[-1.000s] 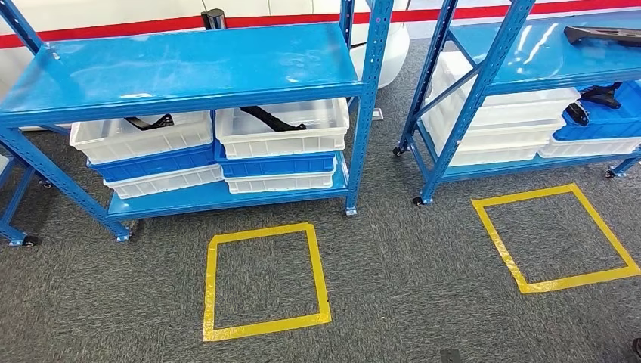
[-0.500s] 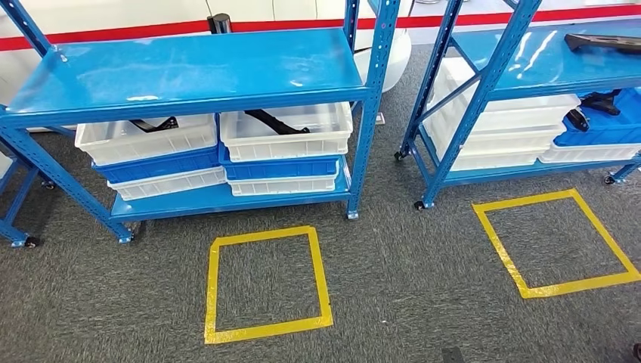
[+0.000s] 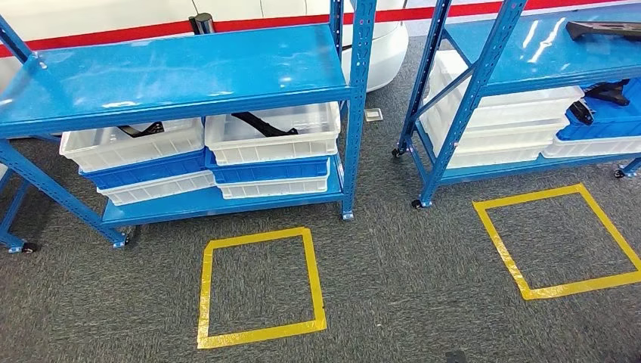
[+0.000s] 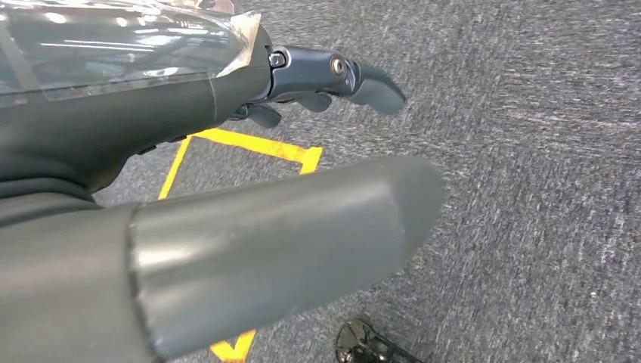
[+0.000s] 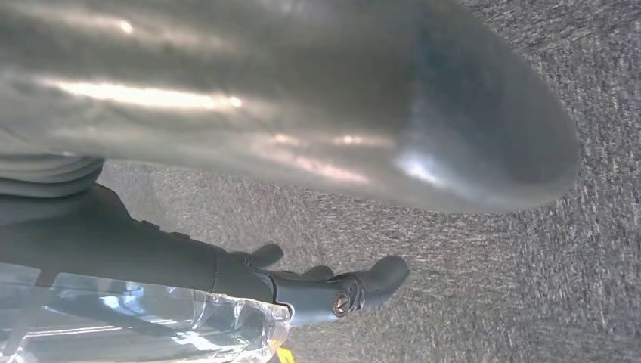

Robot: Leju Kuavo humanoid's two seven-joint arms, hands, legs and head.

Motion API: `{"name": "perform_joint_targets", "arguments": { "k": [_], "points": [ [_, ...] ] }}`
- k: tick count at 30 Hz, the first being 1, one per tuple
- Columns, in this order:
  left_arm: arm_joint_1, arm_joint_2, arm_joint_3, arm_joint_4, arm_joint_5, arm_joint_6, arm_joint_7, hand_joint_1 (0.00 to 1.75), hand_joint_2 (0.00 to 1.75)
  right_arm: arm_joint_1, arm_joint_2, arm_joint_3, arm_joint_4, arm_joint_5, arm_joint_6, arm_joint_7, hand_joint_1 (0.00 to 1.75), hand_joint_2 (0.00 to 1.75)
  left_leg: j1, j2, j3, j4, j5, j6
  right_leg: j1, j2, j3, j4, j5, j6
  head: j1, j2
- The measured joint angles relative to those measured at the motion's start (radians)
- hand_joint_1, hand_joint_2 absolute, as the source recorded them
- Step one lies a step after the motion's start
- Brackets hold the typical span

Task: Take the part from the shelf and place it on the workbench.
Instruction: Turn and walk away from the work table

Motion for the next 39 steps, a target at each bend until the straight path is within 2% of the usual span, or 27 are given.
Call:
{"name": "perform_joint_targets", "arguments": {
  "k": [3, 5, 6, 7, 8, 9, 10, 11, 12, 15, 17, 18, 20, 21, 22, 23, 24, 25, 26, 27, 29, 31, 32, 35, 36, 37, 39],
  "points": [
    [0.0, 0.0, 0.0, 0.0, 0.0, 0.0, 0.0, 0.0, 0.0, 0.0, 0.0, 0.0, 0.0, 0.0, 0.0, 0.0, 0.0, 0.0, 0.001, 0.0, -0.003, 0.004, 0.001, -0.001, 0.0, 0.0, 0.001, -0.001, -0.001, -0.001, 0.0, 0.0],
    [-0.002, 0.0, 0.0, 0.0, 0.0, 0.0, 0.0, 0.0, 0.0, 0.001, 0.0, 0.0, 0.0, 0.0, -0.001, 0.0, 0.0, 0.0, 0.001, 0.0, -0.031, 0.051, 0.009, -0.001, 0.001, -0.001, 0.008, -0.003, -0.004, -0.006, 0.0, 0.0],
    [-0.003, -0.001, 0.001, 0.0, 0.0, 0.0, 0.0, 0.0, 0.0, 0.0, 0.0, 0.0, 0.0, 0.0, -0.001, -0.001, 0.0, 0.0, 0.0, 0.001, -0.07, 0.11, 0.003, -0.001, 0.003, -0.001, 0.014, -0.004, -0.009, -0.013, 0.0, 0.0],
    [-0.002, -0.001, 0.001, 0.0, -0.001, -0.001, 0.0, 0.0, 0.0, 0.0, 0.0, 0.0, 0.0, 0.0, -0.001, -0.001, 0.0, 0.0, -0.003, 0.0, -0.133, 0.188, -0.025, 0.001, 0.009, 0.0, 0.026, -0.004, -0.02, -0.023, -0.001, 0.0],
    [-0.001, -0.001, 0.001, 0.0, -0.003, -0.001, 0.0, 0.0, 0.0, 0.0, 0.0, -0.001, 0.0, 0.0, -0.002, -0.001, 0.0, 0.0, -0.014, -0.001, -0.177, 0.2, -0.021, 0.018, 0.019, 0.004, 0.046, -0.006, -0.04, -0.033, -0.001, 0.0],
    [0.0, 0.0, 0.002, 0.0, -0.004, -0.003, 0.0, 0.0, 0.0, 0.0, 0.002, -0.002, 0.0, -0.001, -0.002, -0.001, 0.0, 0.0, -0.029, -0.003, -0.213, 0.185, 0.006, 0.043, 0.027, 0.008, 0.068, -0.007, -0.061, -0.043, -0.001, 0.0],
    [0.002, 0.002, 0.002, 0.0, -0.006, -0.005, 0.0, 0.0, 0.0, -0.001, 0.004, -0.004, 0.0, -0.001, -0.003, -0.001, 0.0, 0.0, -0.045, -0.011, -0.227, 0.14, 0.042, 0.069, 0.037, 0.014, 0.089, -0.01, -0.082, -0.046, 0.0, 0.0],
    [0.002, 0.004, 0.002, 0.0, -0.007, -0.007, 0.0, 0.0, 0.0, -0.002, 0.007, -0.006, 0.001, -0.002, -0.003, -0.001, 0.0, 0.0, -0.059, -0.017, -0.212, 0.07, 0.097, 0.091, 0.043, 0.019, 0.106, -0.016, -0.098, -0.044, -0.001, 0.0],
    [0.003, 0.005, 0.002, 0.0, -0.006, -0.008, 0.0, 0.0, 0.0, -0.004, 0.009, -0.007, 0.001, -0.002, -0.004, -0.001, 0.0, 0.0, -0.066, -0.023, -0.202, 0.045, 0.116, 0.098, 0.045, 0.022, 0.118, -0.018, -0.101, -0.039, -0.001, 0.0],
    [0.002, 0.005, 0.003, 0.0, -0.003, -0.01, 0.0, 0.0, 0.0, -0.005, 0.009, -0.008, 0.001, -0.002, -0.005, -0.001, 0.0, 0.0, -0.065, -0.026, -0.148, 0.003, 0.107, 0.098, 0.049, 0.022, 0.132, 0.015, -0.077, -0.012, -0.005, 0.0],
    [0.001, 0.005, 0.003, 0.0, -0.002, -0.011, 0.0, 0.0, 0.0, -0.007, 0.007, -0.008, 0.001, -0.002, -0.006, -0.001, 0.0, 0.0, -0.059, -0.023, -0.109, -0.012, 0.097, 0.1, 0.049, 0.014, 0.076, 0.115, -0.074, -0.008, -0.006, 0.0],
    [0.001, 0.004, 0.003, 0.0, -0.002, -0.011, 0.0, 0.0, 0.0, -0.009, 0.006, -0.008, 0.001, -0.001, -0.006, -0.001, 0.0, 0.0, -0.059, -0.022, -0.096, -0.013, 0.087, 0.101, 0.048, 0.011, 0.033, 0.175, -0.091, -0.013, -0.005, -0.001],
    [0.001, 0.002, 0.002, 0.0, -0.002, -0.011, 0.0, 0.0, 0.0, -0.007, 0.002, -0.01, 0.001, -0.001, -0.006, -0.001, 0.0, 0.0, -0.057, -0.022, -0.074, -0.013, 0.067, 0.1, 0.045, 0.009, -0.045, 0.245, -0.158, -0.025, -0.004, 0.0],
    [0.002, 0.0, 0.002, 0.0, -0.004, -0.011, -0.002, 0.0, 0.0, -0.005, 0.001, -0.011, 0.001, 0.0, -0.006, -0.001, 0.0, 0.0, -0.055, -0.023, -0.06, -0.013, 0.057, 0.097, 0.044, 0.009, -0.067, 0.241, -0.184, -0.022, -0.004, 0.0],
    [0.003, -0.001, 0.002, 0.001, -0.006, -0.011, -0.004, 0.0, 0.0, -0.004, 0.0, -0.013, 0.001, 0.0, -0.006, -0.001, 0.0, 0.0, -0.053, -0.024, -0.045, -0.013, 0.046, 0.094, 0.041, 0.008, -0.076, 0.21, -0.189, -0.011, -0.004, 0.0],
    [0.003, -0.001, 0.003, 0.001, -0.009, -0.011, -0.006, 0.0, 0.0, -0.003, 0.0, -0.014, 0.001, 0.001, -0.007, -0.001, 0.0, 0.0, -0.051, -0.024, -0.031, -0.012, 0.034, 0.09, 0.037, 0.006, -0.074, 0.157, -0.165, 0.008, -0.004, 0.0],
    [0.004, -0.002, 0.003, 0.001, -0.012, -0.011, -0.008, 0.0, 0.0, -0.002, -0.001, -0.016, 0.001, 0.002, -0.007, -0.002, 0.0, 0.0, -0.051, -0.025, -0.019, -0.012, 0.022, 0.085, 0.034, 0.002, -0.067, 0.098, -0.111, 0.029, -0.003, 0.0],
    [0.004, -0.002, 0.003, 0.001, -0.014, -0.011, -0.009, 0.0, 0.0, -0.001, -0.001, -0.017, 0.001, 0.004, -0.007, -0.002, 0.0, 0.0, -0.051, -0.025, -0.008, -0.01, 0.01, 0.08, 0.032, -0.003, -0.06, 0.047, -0.054, 0.04, -0.004, 0.0],
    [0.004, -0.002, 0.002, 0.001, -0.015, -0.01, -0.01, 0.0, 0.0, -0.001, -0.002, -0.019, 0.002, 0.005, -0.007, -0.003, 0.0, 0.0, -0.052, -0.024, -0.002, -0.009, -0.001, 0.074, 0.034, -0.007, -0.051, 0.014, -0.005, 0.039, -0.004, 0.0],
    [0.004, -0.002, 0.002, 0.001, -0.015, -0.01, -0.01, 0.0, 0.0, 0.0, -0.002, -0.021, 0.002, 0.006, -0.007, -0.004, 0.0, 0.0, -0.053, -0.024, 0.003, -0.007, -0.009, 0.067, 0.036, -0.009, -0.047, -0.001, 0.027, 0.026, -0.005, 0.0],
    [0.002, -0.004, 0.002, 0.001, -0.015, -0.01, -0.013, 0.0, 0.0, -0.001, -0.002, -0.024, 0.001, 0.008, -0.009, -0.007, 0.0, 0.0, -0.053, -0.021, 0.009, -0.004, -0.017, 0.057, 0.037, -0.006, -0.037, -0.008, 0.034, -0.011, -0.007, 0.0],
    [0.001, -0.005, 0.002, 0.001, -0.014, -0.009, -0.016, 0.0, 0.0, 0.0, -0.002, -0.025, 0.001, 0.01, -0.01, -0.013, 0.0, 0.0, -0.05, -0.017, -0.004, 0.029, -0.032, 0.046, 0.029, -0.005, -0.025, -0.013, 0.031, -0.03, -0.009, 0.0],
    [0.0, -0.006, 0.002, 0.001, -0.013, -0.009, -0.018, 0.0, 0.0, -0.001, -0.003, -0.025, 0.001, 0.011, -0.01, -0.018, 0.0, 0.0, -0.048, -0.014, -0.026, 0.069, -0.05, 0.04, 0.025, -0.004, -0.019, -0.015, 0.027, -0.036, -0.01, 0.0],
    [0.0, -0.008, 0.002, 0.001, -0.008, -0.009, -0.022, 0.0, 0.0, -0.001, -0.003, -0.025, 0.001, 0.015, -0.011, -0.035, 0.0, 0.0, -0.039, -0.009, -0.137, 0.246, -0.125, 0.024, 0.027, -0.005, -0.008, -0.016, 0.015, -0.051, -0.012, 0.0],
    [0.001, -0.008, 0.002, 0.001, -0.007, -0.009, -0.022, 0.0, 0.0, -0.001, -0.003, -0.025, 0.001, 0.016, -0.011, -0.038, 0.0, 0.0, -0.036, -0.008, -0.164, 0.273, -0.128, 0.021, 0.028, -0.004, -0.004, -0.016, 0.011, -0.053, -0.012, 0.0],
    [0.002, -0.008, 0.003, 0.001, -0.006, -0.009, -0.022, 0.0, 0.0, 0.0, -0.003, -0.025, 0.001, 0.017, -0.011, -0.04, 0.0, 0.0, -0.034, -0.007, -0.172, 0.263, -0.108, 0.021, 0.028, -0.004, 0.001, -0.016, 0.007, -0.053, -0.013, 0.0],
    [0.002, -0.008, 0.003, 0.001, -0.004, -0.009, -0.023, 0.0, 0.0, 0.001, -0.003, -0.026, 0.001, 0.018, -0.011, -0.044, 0.0, 0.0, -0.032, -0.005, -0.137, 0.144, -0.019, 0.024, 0.027, -0.002, 0.012, -0.016, -0.001, -0.048, -0.012, 0.0]
  ]
}}
